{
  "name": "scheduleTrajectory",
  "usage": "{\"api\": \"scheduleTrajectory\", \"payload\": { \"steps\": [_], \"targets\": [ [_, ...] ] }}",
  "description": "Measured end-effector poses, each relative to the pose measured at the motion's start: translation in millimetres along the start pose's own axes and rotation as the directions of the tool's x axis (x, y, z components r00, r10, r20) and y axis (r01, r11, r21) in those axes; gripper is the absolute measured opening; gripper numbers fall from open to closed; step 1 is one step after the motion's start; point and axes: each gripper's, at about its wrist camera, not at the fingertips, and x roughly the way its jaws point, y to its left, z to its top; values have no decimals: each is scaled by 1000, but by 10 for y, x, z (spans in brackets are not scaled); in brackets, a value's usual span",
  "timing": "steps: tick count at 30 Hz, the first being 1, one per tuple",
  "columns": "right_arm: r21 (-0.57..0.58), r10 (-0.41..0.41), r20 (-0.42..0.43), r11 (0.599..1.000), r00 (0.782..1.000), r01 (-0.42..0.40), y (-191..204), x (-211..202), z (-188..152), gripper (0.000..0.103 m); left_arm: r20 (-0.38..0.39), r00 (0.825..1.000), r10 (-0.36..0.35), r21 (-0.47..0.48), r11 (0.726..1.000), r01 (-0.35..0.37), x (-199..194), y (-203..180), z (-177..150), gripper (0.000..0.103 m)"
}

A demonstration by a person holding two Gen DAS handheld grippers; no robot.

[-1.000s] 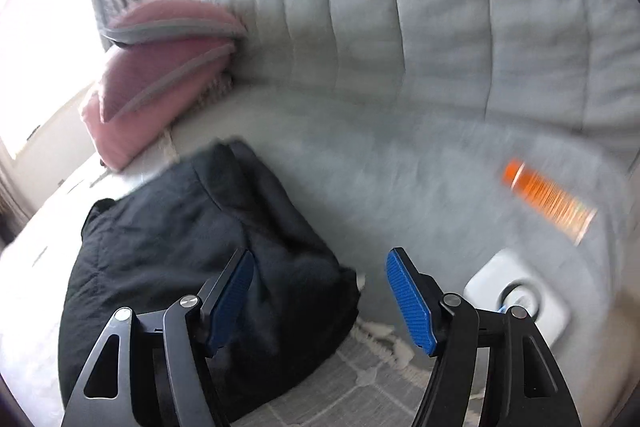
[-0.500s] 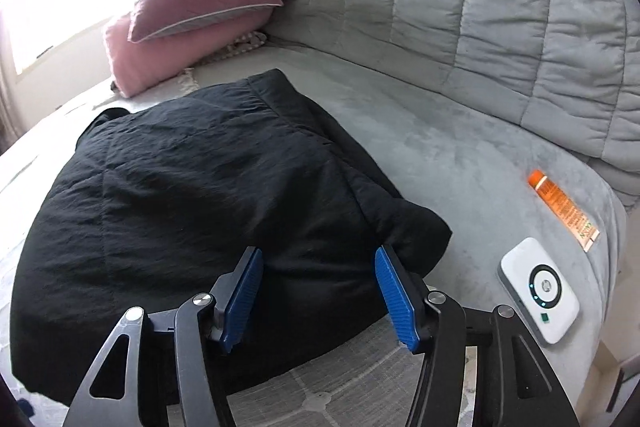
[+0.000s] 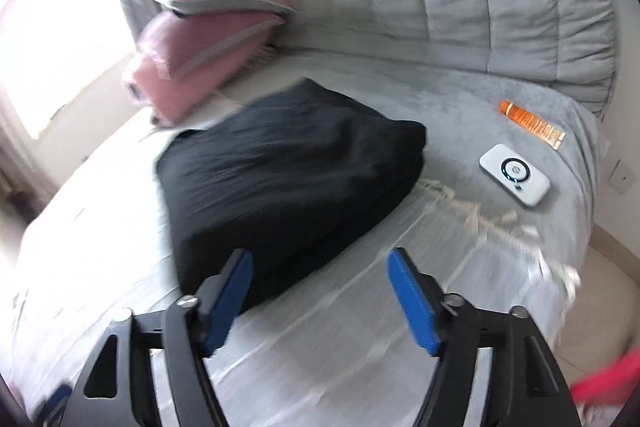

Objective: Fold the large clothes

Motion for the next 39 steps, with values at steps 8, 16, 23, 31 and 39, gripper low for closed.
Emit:
{"api": "scheduleTrajectory", "payload": {
  "steps": [8, 16, 23, 31, 39],
  "targets": [
    [38, -49, 161, 998, 986, 43, 496, -1450, -901, 97, 115, 993, -20, 122, 993, 6, -908, -222, -264, 102],
    [-84, -79, 193, 992, 978, 96, 961, -2149, -1521, 103, 194, 981, 24, 107, 993, -45, -1665, -51, -567, 102],
    [-150, -164, 259, 967, 952, 207, 1235, -2840, -1787, 103, 207, 978, -30, 57, 998, 18, -1965, 22, -677, 102],
    [-172, -187, 293, 955, 938, 244, 1341, -2940, -1902, 103, 227, 974, 5, 64, 998, -20, -2029, 79, -799, 102],
    [-83, -205, 351, 965, 914, 248, 1252, -2766, -2011, 103, 258, 965, 41, 38, 998, -52, -2022, 205, -851, 102]
  ]
}}
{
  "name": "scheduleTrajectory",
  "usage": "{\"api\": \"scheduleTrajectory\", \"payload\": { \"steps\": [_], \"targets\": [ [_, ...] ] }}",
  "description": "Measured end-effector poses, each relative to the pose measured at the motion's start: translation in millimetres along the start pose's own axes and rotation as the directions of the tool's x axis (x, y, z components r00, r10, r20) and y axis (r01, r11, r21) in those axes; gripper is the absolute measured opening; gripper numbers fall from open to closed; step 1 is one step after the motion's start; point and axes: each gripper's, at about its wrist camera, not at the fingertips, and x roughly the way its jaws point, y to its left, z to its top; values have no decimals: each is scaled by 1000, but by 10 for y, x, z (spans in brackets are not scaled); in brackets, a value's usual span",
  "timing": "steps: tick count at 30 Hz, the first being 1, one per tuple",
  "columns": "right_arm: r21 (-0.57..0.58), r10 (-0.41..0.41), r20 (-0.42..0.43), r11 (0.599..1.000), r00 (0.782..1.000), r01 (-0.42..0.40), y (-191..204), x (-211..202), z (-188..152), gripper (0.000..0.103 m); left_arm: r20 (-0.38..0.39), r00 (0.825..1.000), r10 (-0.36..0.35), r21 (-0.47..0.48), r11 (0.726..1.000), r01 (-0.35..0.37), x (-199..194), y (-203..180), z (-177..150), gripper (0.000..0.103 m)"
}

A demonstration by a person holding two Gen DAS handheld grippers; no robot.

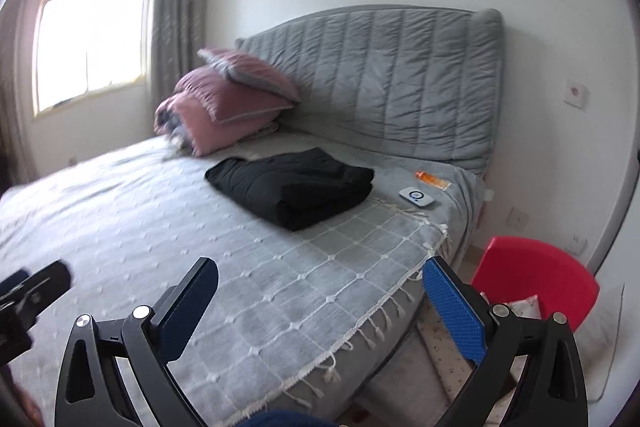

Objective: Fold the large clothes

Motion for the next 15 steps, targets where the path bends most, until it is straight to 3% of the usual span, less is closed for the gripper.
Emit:
{"api": "scheduleTrajectory", "payload": {
  "steps": [5, 15],
  "targets": [
    [20, 13, 65, 1000, 998, -15, -65, -55, -6, 103, 42, 999, -17, 35, 999, 16, -26, -35, -10, 102],
    [-5, -2, 41, 1000, 999, 2, -115, 130, -54, 103, 54, 997, -57, 51, 997, 55, 130, -150, -34, 102]
  ]
}}
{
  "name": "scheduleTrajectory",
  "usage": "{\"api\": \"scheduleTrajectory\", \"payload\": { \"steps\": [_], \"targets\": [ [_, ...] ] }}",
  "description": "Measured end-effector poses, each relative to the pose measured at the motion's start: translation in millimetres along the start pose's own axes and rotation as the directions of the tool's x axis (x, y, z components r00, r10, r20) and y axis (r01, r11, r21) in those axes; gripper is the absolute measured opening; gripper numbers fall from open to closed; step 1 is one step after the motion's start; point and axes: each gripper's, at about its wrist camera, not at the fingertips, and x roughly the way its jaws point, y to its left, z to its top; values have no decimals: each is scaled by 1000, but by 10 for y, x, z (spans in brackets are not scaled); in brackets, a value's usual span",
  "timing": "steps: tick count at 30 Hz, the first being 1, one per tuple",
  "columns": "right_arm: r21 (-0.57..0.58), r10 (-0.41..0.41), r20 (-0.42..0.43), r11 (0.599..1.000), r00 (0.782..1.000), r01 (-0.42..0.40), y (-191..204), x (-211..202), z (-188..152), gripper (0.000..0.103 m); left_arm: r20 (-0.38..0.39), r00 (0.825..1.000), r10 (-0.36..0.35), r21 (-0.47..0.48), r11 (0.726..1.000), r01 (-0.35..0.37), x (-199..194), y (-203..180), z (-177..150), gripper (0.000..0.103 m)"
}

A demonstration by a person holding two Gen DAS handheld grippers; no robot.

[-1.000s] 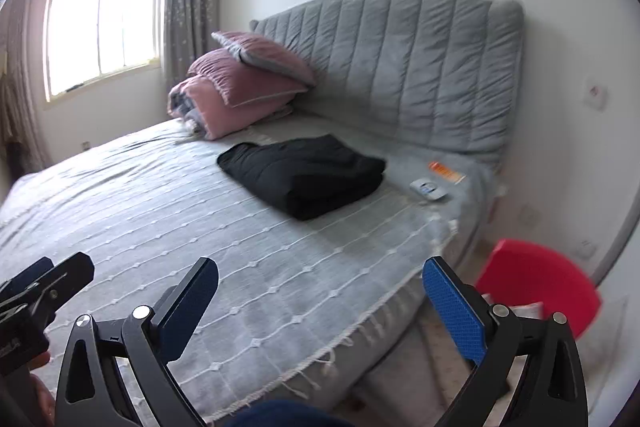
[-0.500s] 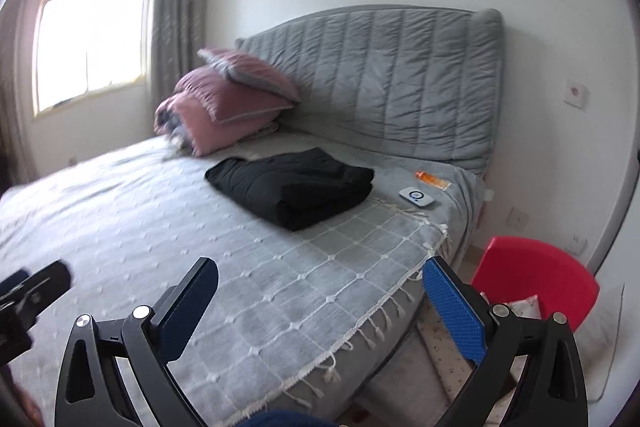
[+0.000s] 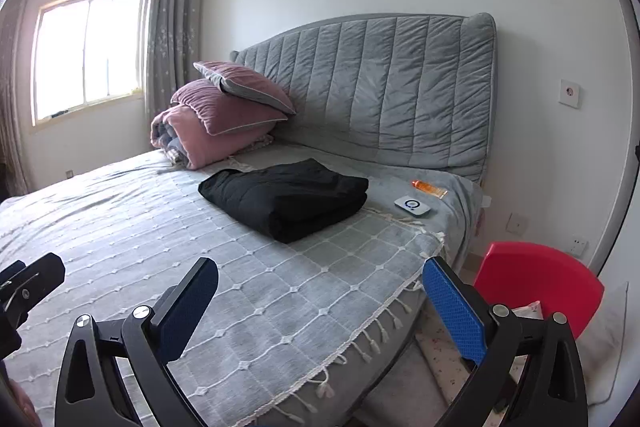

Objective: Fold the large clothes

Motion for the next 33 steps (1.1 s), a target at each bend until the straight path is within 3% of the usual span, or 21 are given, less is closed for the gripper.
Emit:
{"api": "scheduleTrajectory", "payload": {
  "steps": [24, 33],
  "targets": [
    [-23, -45, -9, 999, 999, 45, -8, 9, -20, 103, -32, 996, -80, 24, 996, 80, 9, -207, -40, 102],
    [-27, -52, -9, 998, 999, 52, -30, -13, -19, 103, -27, 998, -65, 46, 997, 66, -6, -286, -34, 102]
  ]
}}
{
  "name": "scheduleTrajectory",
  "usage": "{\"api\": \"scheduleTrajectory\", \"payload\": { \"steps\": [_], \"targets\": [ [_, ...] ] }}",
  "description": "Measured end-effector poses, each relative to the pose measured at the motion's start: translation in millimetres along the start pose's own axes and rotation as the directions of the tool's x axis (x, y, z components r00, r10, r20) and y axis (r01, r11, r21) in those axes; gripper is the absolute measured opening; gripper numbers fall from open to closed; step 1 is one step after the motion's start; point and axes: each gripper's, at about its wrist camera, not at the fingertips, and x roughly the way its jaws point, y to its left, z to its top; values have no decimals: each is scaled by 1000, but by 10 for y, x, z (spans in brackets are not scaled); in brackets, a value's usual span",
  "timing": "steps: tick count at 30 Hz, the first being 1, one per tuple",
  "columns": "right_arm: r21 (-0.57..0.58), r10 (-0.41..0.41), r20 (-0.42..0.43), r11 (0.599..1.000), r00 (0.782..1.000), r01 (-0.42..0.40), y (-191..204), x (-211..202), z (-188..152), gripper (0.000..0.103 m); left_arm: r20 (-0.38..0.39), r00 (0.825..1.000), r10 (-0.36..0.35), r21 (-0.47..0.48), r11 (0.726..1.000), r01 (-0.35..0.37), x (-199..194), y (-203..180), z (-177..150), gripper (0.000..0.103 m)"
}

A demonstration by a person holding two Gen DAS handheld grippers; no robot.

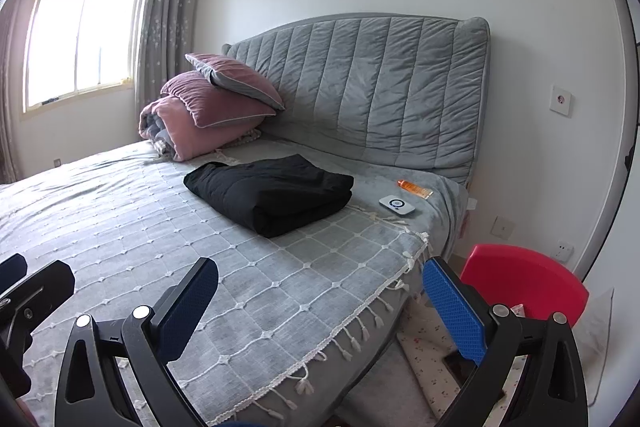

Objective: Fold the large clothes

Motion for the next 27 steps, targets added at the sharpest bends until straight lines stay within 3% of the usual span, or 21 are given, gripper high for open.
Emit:
{"api": "scheduleTrajectory", "payload": {
  "steps": [27],
  "targets": [
    [-11, -19, 2, 1000, 1000, 19, -62, -16, 22, 103, 8, 1000, -4, 58, 998, 3, 14, -206, -43, 103]
  ]
}}
